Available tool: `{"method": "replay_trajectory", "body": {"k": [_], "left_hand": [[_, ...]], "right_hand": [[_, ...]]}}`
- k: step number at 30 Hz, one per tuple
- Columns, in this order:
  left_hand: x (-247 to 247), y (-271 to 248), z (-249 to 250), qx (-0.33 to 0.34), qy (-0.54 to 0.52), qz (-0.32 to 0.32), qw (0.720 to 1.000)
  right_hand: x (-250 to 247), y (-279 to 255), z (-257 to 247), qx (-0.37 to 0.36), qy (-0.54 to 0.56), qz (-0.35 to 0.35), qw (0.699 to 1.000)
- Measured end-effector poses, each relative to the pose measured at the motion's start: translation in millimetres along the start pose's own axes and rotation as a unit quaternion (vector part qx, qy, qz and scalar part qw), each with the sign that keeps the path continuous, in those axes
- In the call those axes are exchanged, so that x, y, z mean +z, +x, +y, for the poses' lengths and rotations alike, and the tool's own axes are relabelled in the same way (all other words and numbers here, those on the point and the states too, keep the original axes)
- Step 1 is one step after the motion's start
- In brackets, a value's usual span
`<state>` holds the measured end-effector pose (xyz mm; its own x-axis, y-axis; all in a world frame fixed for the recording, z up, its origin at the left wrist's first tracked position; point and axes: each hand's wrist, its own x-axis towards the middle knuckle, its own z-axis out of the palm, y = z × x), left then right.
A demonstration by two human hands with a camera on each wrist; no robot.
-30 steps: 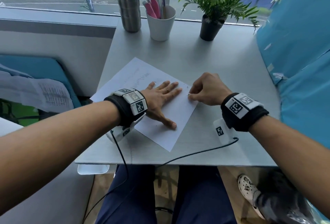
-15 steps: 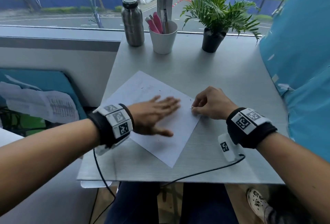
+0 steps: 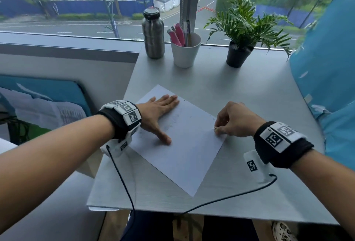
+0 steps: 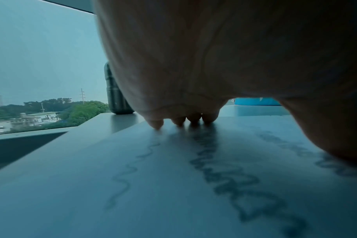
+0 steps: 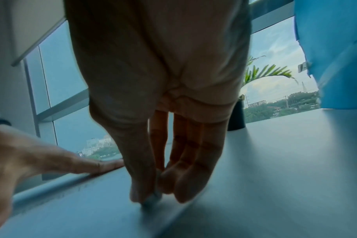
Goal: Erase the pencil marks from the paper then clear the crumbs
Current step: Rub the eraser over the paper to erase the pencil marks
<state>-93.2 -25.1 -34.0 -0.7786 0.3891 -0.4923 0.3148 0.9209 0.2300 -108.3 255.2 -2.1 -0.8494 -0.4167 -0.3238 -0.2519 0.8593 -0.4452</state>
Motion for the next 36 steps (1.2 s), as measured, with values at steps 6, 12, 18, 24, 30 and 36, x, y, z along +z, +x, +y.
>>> {"method": "replay_trajectory", "body": {"k": [6, 12, 18, 24, 30, 36], "left_hand": [[8.8, -2.6, 13.3, -0.035, -0.009, 0.004, 0.999], [11.7, -6.7, 14.8, -0.056, -0.005, -0.010, 0.998], [10.9, -5.2, 13.6, -0.059, -0.011, -0.018, 0.998], [9.3, -5.9, 15.2, -0.066, -0.008, -0.024, 0.997], [8.9, -6.5, 15.7, -0.068, -0.010, -0.029, 0.997], [8.1, -6.3, 16.6, -0.070, -0.009, -0.031, 0.997]], "right_hand": [[5.5, 41.7, -44.6, -0.044, 0.098, 0.045, 0.993], [17.9, 70.6, -52.9, -0.025, 0.049, 0.096, 0.994], [25.5, 67.3, -50.7, -0.030, 0.049, 0.085, 0.995], [29.5, 65.9, -50.2, -0.038, 0.064, 0.073, 0.995], [34.0, 61.5, -51.0, -0.040, 0.091, 0.057, 0.993], [31.1, 63.1, -48.4, -0.027, 0.099, 0.075, 0.992]]}}
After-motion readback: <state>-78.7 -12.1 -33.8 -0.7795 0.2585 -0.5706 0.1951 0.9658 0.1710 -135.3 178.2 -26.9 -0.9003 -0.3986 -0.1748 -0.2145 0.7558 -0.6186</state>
